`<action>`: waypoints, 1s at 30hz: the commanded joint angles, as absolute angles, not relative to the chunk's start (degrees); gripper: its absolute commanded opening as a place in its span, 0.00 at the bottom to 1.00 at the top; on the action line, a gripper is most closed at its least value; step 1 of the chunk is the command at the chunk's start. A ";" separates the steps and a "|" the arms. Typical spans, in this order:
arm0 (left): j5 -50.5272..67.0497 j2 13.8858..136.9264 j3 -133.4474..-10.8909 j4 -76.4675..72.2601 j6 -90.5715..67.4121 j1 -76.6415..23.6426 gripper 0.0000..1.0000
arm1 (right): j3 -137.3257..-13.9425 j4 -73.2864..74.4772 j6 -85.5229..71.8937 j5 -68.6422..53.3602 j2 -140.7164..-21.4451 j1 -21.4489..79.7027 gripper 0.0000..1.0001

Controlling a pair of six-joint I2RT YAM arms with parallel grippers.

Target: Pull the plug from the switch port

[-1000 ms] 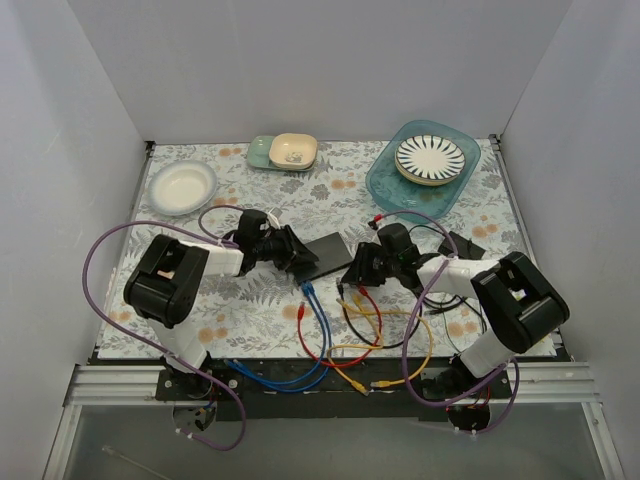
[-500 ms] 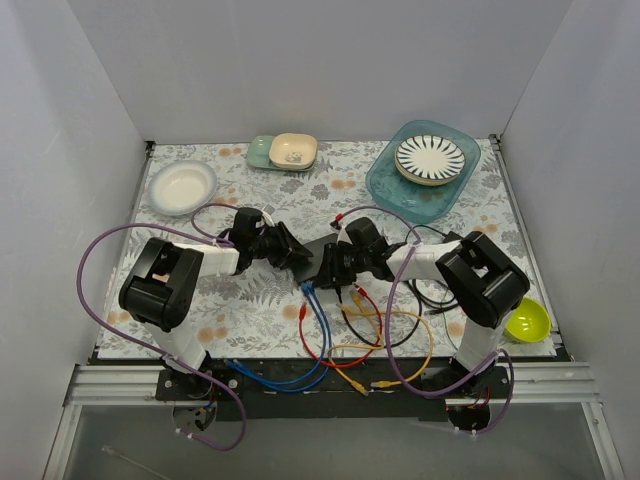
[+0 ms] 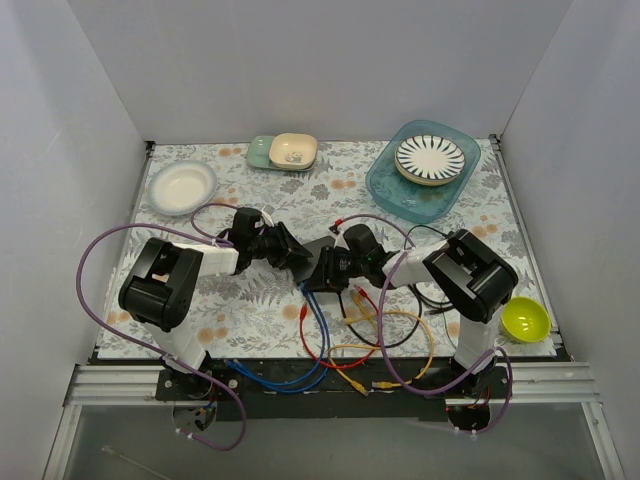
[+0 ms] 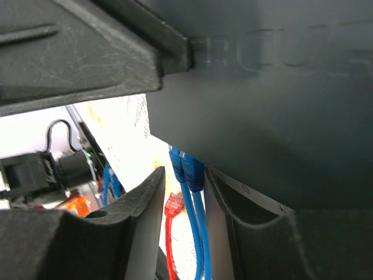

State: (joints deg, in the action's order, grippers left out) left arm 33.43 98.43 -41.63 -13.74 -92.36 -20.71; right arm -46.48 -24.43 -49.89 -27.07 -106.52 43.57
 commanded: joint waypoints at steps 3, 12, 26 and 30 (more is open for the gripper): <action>32.96 98.70 -39.73 -9.93 -90.17 -20.57 0.31 | -42.37 -33.39 -59.40 -22.59 -109.77 43.59 0.40; 33.13 98.17 -38.67 -10.02 -89.56 -20.48 0.31 | -41.48 -36.30 -66.00 -20.13 -110.56 42.45 0.39; 33.75 97.65 -38.32 -10.37 -89.39 -20.39 0.31 | -44.73 -25.07 -62.50 -18.02 -110.83 41.40 0.46; 33.75 97.21 -38.41 -10.63 -89.47 -20.04 0.31 | -44.56 -23.30 -61.79 -16.70 -110.39 41.40 0.45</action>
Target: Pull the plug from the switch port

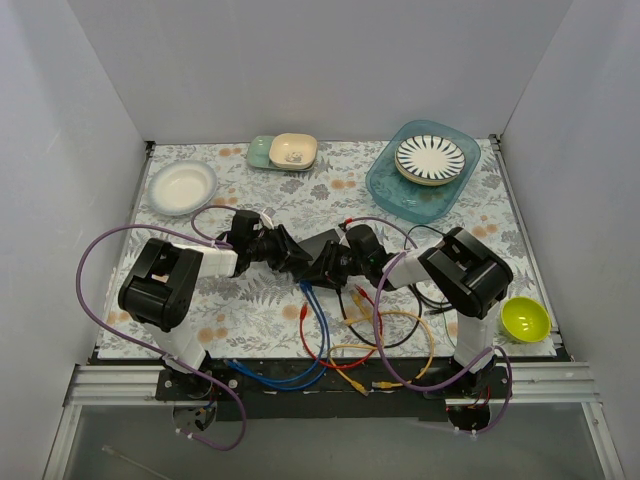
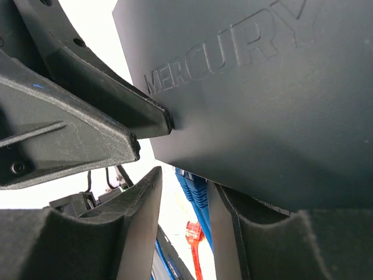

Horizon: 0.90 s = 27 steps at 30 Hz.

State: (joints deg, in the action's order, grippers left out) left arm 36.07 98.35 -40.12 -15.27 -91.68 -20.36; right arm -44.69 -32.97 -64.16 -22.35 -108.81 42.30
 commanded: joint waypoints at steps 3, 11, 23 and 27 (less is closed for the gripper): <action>33.31 95.11 -37.97 -12.47 -91.04 -19.43 0.30 | -45.26 -22.51 -61.44 -16.87 -111.09 41.31 0.44; 27.77 93.94 -43.84 -9.69 -92.29 -17.75 0.31 | -44.91 -19.08 -58.89 -15.47 -110.22 41.31 0.43; 32.96 100.55 -42.45 -11.42 -91.76 -17.75 0.31 | -47.37 -12.39 -53.18 -12.83 -110.30 40.87 0.44; 33.49 101.07 -42.80 -11.16 -91.41 -17.75 0.30 | -48.25 -13.97 -53.26 -13.71 -111.53 40.87 0.42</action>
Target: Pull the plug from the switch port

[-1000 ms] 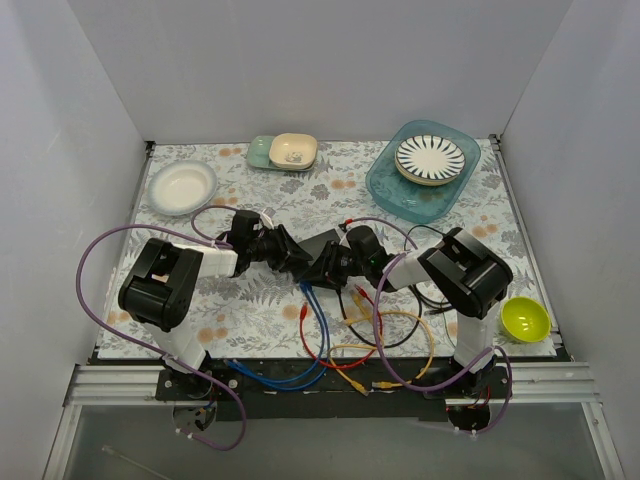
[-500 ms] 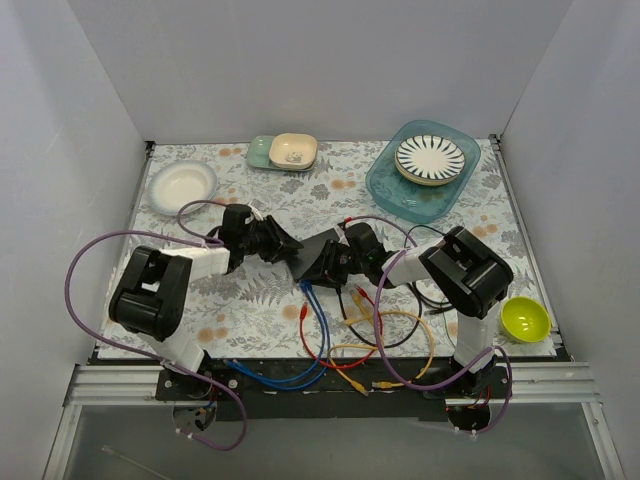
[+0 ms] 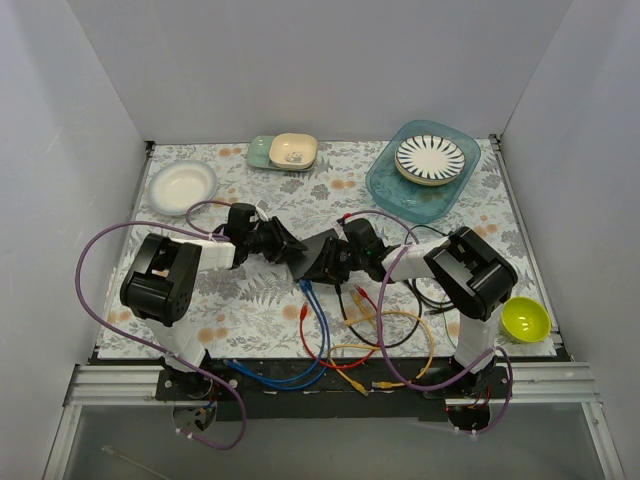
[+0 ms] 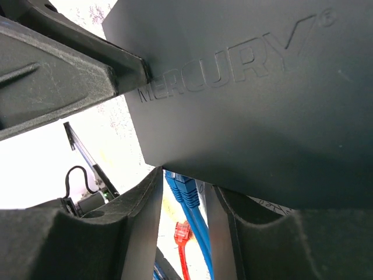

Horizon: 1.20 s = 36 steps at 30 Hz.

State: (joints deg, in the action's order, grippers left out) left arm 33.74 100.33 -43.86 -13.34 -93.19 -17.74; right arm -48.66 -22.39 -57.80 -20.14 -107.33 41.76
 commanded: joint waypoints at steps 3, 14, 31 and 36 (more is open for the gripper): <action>34.01 101.42 -42.80 -11.16 -91.32 -17.75 0.30 | -49.39 -13.89 -52.74 -14.68 -112.59 40.96 0.36; 34.01 101.95 -41.66 -11.86 -91.58 -18.19 0.30 | -51.77 -13.09 -51.15 -16.70 -114.96 41.40 0.19; 34.19 101.95 -40.25 -12.83 -91.85 -18.54 0.30 | -52.55 -14.59 -52.03 -17.84 -115.40 42.45 0.34; 34.54 102.13 -39.99 -12.92 -91.67 -18.63 0.30 | -54.31 -14.94 -53.09 -18.81 -117.33 43.42 0.32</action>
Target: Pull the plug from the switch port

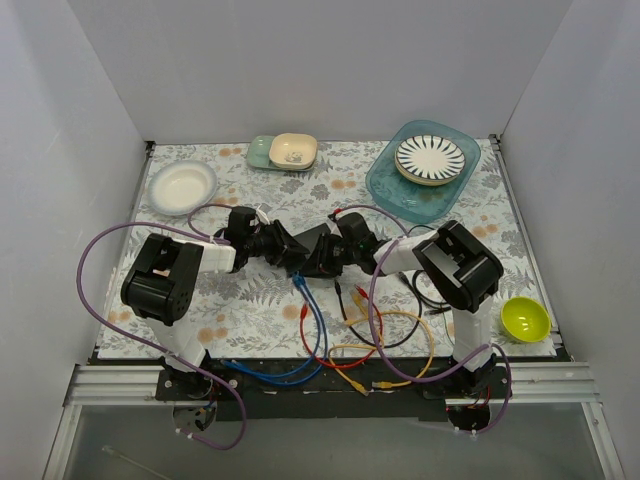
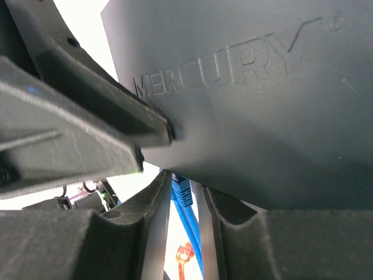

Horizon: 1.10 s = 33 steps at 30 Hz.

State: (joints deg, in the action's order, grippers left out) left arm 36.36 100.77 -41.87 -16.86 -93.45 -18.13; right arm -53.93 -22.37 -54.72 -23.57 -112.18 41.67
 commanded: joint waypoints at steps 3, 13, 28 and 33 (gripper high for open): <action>34.63 102.13 -39.81 -12.92 -91.58 -18.72 0.30 | -54.49 -15.64 -53.52 -19.34 -118.30 43.94 0.29; 34.72 101.95 -39.46 -12.83 -91.14 -18.72 0.30 | -55.02 -16.26 -53.09 -20.74 -118.92 44.82 0.01; 27.44 95.29 -43.59 -11.25 -93.34 -16.35 0.31 | -43.25 -16.09 -47.38 -19.96 -109.61 44.65 0.01; 26.01 95.97 -47.98 -7.83 -90.97 -15.12 0.32 | -44.38 -13.11 -45.71 -19.78 -108.90 44.30 0.01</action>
